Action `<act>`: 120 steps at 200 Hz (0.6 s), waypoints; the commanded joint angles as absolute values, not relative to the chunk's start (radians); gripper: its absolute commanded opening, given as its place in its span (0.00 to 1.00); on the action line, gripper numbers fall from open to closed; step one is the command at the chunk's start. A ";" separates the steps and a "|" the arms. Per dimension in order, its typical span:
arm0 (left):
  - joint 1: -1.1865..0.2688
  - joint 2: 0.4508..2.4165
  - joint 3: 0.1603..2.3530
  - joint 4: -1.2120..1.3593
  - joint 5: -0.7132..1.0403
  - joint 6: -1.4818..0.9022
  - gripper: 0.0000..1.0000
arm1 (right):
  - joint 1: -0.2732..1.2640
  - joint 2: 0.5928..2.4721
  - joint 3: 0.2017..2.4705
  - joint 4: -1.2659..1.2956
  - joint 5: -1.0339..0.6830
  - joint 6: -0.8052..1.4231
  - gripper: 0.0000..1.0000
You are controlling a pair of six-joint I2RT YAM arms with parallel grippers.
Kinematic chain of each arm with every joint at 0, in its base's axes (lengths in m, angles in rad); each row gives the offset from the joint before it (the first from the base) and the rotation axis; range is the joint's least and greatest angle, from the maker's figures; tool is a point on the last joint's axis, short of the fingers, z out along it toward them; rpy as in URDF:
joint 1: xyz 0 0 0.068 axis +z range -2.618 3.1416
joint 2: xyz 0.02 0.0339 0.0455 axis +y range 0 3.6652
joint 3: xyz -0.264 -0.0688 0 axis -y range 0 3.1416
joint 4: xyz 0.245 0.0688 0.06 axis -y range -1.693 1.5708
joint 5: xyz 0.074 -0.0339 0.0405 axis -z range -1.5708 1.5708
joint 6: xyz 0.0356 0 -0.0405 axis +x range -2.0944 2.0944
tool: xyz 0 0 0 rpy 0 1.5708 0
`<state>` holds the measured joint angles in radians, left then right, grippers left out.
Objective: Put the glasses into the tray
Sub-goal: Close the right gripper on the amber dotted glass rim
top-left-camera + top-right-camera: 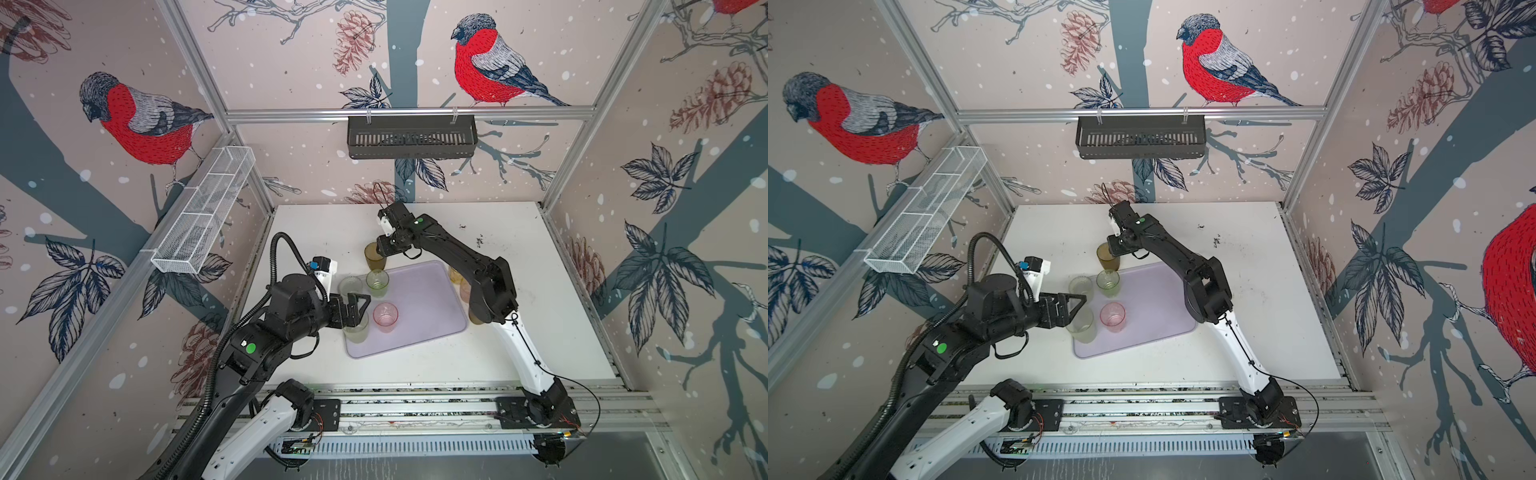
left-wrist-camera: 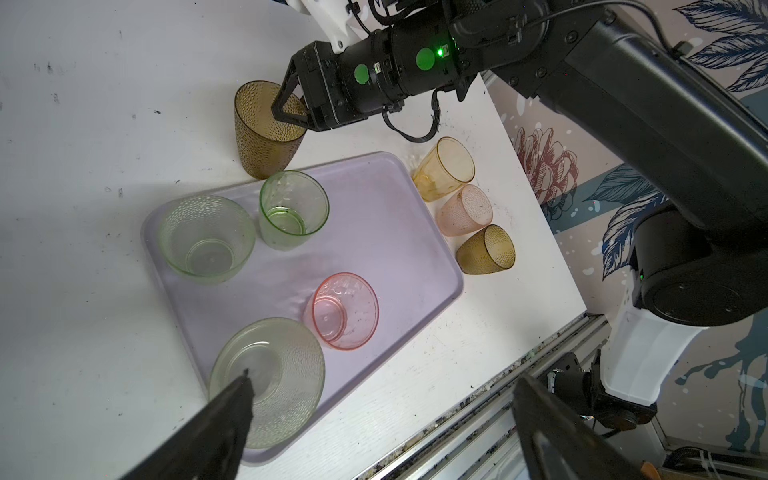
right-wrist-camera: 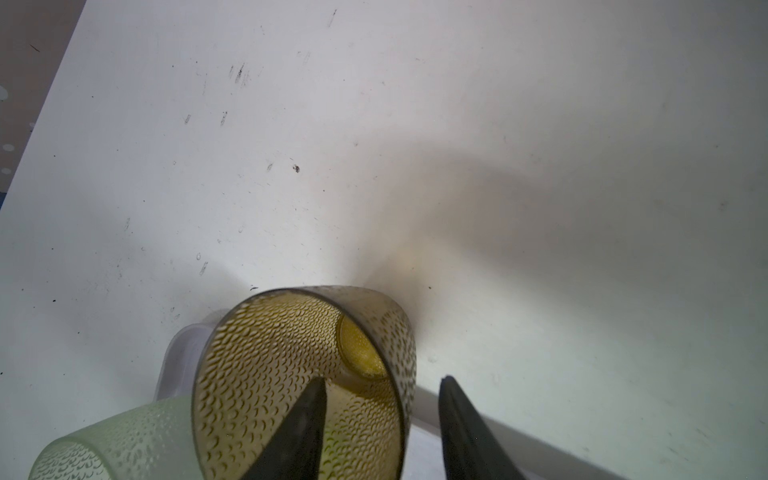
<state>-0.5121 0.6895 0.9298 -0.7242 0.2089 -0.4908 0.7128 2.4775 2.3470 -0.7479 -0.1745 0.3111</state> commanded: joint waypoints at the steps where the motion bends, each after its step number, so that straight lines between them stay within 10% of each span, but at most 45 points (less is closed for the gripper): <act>1: -0.512 0.687 0.932 -0.725 0.207 -0.489 0.97 | 0.712 2.484 2.357 -0.732 -0.172 0.312 0.45; 120: -0.514 0.717 0.926 -0.709 0.213 -0.469 0.97 | 0.704 2.503 2.390 -0.736 -0.167 0.314 0.30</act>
<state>-0.5121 0.7136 0.9237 -0.7235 0.2089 -0.4877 0.7052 2.4962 2.3795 -0.7475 -0.1738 0.3115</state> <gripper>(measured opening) 0.970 0.316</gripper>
